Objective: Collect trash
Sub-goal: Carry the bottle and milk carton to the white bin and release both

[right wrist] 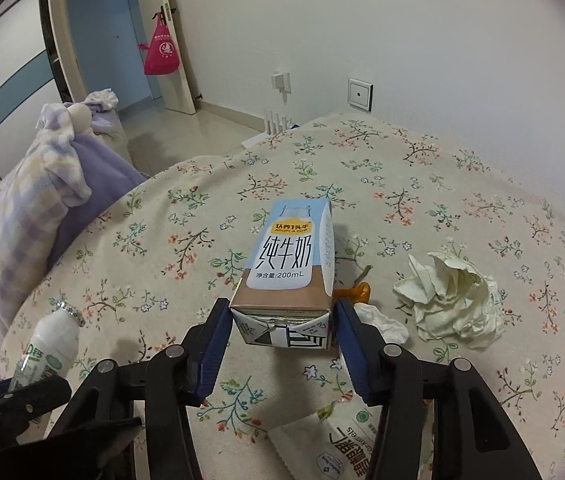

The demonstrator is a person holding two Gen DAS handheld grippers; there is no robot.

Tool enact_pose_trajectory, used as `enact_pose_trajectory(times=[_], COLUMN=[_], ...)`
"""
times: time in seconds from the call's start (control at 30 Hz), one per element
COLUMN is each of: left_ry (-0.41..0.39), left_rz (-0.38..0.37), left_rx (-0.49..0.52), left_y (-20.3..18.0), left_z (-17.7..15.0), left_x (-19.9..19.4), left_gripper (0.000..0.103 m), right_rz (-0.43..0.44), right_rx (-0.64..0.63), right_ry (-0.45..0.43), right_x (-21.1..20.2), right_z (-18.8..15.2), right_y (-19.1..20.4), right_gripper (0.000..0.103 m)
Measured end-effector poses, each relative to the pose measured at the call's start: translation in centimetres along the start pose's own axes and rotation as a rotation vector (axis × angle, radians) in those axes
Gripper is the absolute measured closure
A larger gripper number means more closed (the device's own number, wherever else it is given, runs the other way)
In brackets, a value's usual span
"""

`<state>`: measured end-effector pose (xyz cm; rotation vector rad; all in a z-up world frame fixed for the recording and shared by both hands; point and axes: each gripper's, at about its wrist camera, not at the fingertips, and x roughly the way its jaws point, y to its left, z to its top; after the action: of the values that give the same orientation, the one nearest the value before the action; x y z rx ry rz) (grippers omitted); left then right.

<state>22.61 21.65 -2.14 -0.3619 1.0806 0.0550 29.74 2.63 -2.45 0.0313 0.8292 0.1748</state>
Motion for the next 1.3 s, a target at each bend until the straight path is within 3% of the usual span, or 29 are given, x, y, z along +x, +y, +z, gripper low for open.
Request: enact_pose_trajectory(times=[0.6,1.3], left_ry=[-0.133,-0.149], left_rz=[-0.074,-0.204], left_rx=[-0.011,0.100], left_y=[-3.2,-12.6], left_z=[-1.7,-4.6], left_x=[-5.1,-6.4], left_gripper=[0.063,0.063], right_rz=[0.031,-0.095], right_rx=[-0.010,0.152], right_ry=[-0.118,-0.173], right_x=[-10.6,-21.5], right_z=[0.1,-3.9], right_y=[-1.3,-13.7], right_gripper=[0.051,0.051])
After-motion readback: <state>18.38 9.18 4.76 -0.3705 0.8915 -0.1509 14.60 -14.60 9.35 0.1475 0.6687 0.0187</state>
